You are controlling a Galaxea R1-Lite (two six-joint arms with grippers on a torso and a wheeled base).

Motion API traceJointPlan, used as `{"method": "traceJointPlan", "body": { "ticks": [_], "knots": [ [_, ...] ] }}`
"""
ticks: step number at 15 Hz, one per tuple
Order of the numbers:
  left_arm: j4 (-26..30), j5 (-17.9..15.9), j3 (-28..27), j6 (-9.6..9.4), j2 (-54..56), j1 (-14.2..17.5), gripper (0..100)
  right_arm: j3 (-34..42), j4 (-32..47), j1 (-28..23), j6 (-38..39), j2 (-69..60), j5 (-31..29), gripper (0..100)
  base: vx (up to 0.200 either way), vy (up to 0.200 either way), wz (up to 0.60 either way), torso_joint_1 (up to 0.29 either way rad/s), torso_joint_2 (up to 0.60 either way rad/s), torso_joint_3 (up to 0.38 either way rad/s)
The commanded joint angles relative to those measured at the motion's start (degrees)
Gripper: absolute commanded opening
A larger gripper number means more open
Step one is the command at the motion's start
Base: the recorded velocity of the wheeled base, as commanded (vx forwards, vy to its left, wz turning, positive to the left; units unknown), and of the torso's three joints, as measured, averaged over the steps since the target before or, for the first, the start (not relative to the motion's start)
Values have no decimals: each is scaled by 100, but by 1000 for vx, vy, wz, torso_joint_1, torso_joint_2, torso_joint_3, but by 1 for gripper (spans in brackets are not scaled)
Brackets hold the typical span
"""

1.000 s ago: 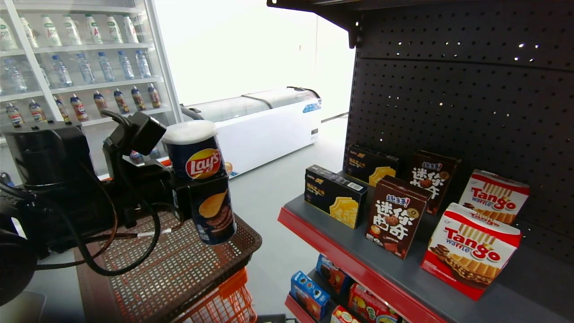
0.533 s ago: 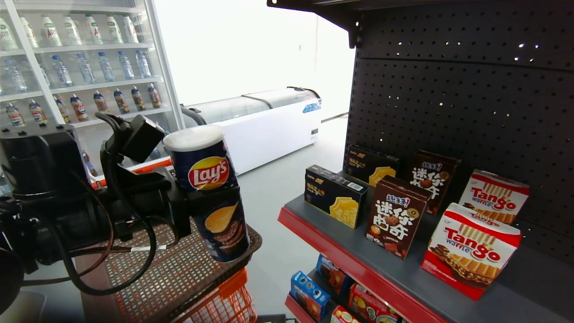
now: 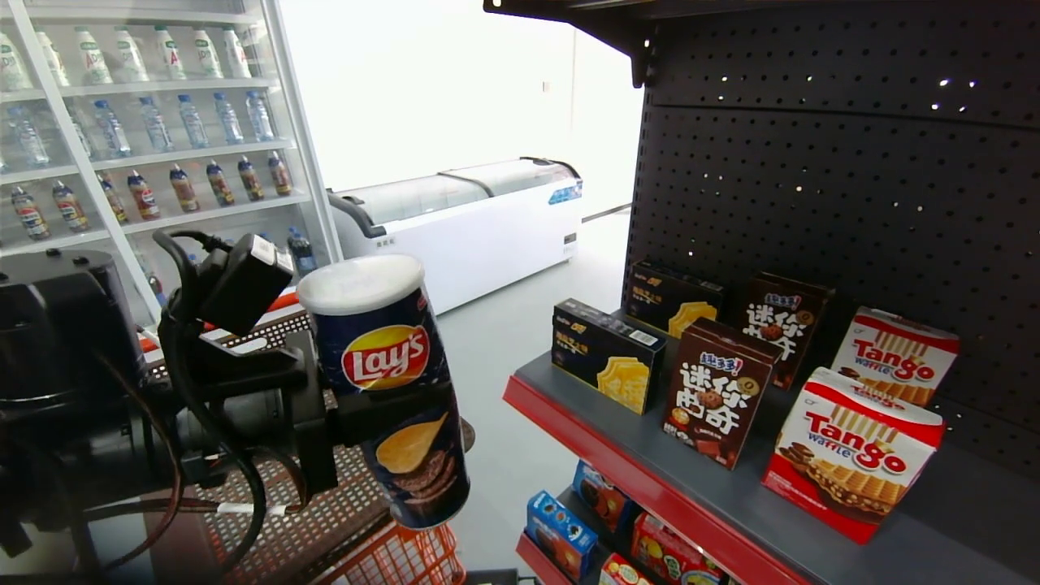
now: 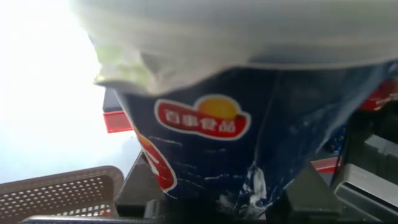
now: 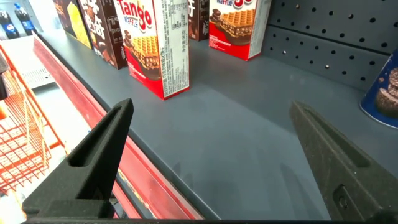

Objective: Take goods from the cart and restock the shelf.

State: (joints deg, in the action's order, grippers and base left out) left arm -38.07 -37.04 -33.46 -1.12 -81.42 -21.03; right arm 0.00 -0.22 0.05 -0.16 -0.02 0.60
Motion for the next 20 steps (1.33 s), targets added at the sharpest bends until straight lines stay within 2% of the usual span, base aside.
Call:
{"method": "traceJointPlan", "body": {
  "ticks": [1, 4, 9, 16, 20],
  "knots": [
    [-7, -5, 156, -11, 170, -147, 0, 0, -4, 4, -2, 2, 2, 100, 0, 0, 0, 0, 0, 0],
    [-7, -225, 314, -2, 320, -130, 0, 0, -4, 4, -2, 2, 2, 100, 0, 0, 0, 0, 0, 0],
    [-7, -252, 455, -20, 337, -121, 0, 0, -4, 4, -2, 2, 2, 100, 0, 0, 0, 0, 0, 0],
    [-16, -252, 464, -28, 329, -94, 0, 0, -4, 4, -2, 2, 2, 100, 0, 0, -600, 1, 2, 2],
    [-16, -252, 446, -37, 425, -358, 0, 0, -4, 4, -2, 2, 2, 100, 0, 0, -600, 2, 1, 2]
  ]
}}
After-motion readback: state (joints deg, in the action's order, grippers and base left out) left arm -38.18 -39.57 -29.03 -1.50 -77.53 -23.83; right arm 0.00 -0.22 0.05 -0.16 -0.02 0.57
